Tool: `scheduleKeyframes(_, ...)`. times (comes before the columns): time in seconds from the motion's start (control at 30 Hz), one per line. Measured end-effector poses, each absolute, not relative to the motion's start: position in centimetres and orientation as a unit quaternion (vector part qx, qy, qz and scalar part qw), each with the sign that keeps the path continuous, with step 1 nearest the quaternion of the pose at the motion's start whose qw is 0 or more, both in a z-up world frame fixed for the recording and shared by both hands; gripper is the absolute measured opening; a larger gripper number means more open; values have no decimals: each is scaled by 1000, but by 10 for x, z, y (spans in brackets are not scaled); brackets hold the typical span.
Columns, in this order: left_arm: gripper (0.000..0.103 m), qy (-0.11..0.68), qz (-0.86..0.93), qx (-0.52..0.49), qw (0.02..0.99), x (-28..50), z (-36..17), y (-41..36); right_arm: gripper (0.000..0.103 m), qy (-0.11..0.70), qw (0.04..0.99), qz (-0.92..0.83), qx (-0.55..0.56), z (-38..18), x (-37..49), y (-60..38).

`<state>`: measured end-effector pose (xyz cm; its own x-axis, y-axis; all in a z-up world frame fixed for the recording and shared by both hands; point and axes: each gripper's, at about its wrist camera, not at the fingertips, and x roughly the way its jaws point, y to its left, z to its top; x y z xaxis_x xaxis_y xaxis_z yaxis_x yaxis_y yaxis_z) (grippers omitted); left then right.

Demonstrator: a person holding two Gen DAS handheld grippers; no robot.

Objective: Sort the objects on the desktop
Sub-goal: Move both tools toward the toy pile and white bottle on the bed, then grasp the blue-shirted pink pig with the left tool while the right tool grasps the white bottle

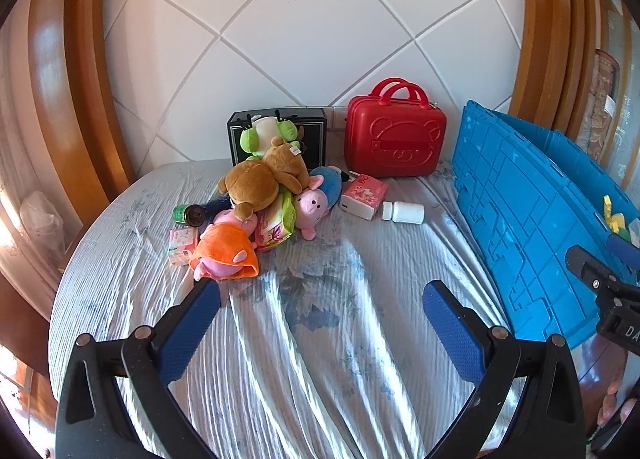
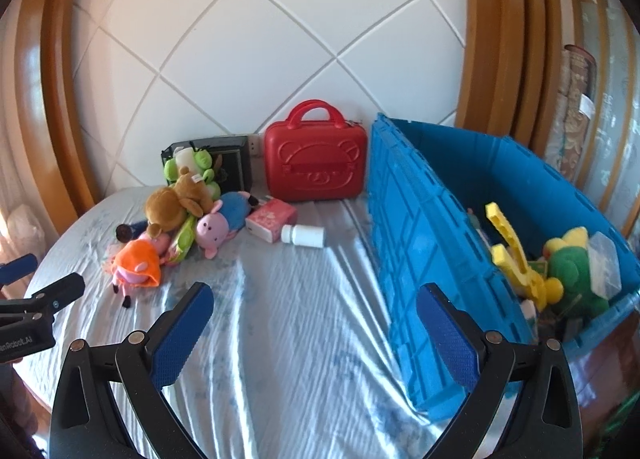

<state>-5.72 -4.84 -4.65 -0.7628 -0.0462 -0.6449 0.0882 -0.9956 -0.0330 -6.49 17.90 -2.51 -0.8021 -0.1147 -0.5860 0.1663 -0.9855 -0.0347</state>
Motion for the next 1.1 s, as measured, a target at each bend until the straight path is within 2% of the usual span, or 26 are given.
scheduleKeyframes(0.3, 103, 50, -906, 395, 146, -99, -81, -94, 103, 71, 172, -921, 343, -58, -140, 149)
scheduleKeyframes(0.53, 103, 39, -883, 430, 184, -140, -115, -158, 103, 63, 156, -912, 375, -86, -187, 124)
scheduleKeyframes(0.87, 103, 70, -869, 471, 135, -222, -157, -192, 103, 70, 108, -894, 428, -119, -257, 104)
scheduleKeyframes(1.1, 103, 72, -866, 490, 61, -297, -185, -152, 103, 66, 78, -887, 450, -143, -314, 104)
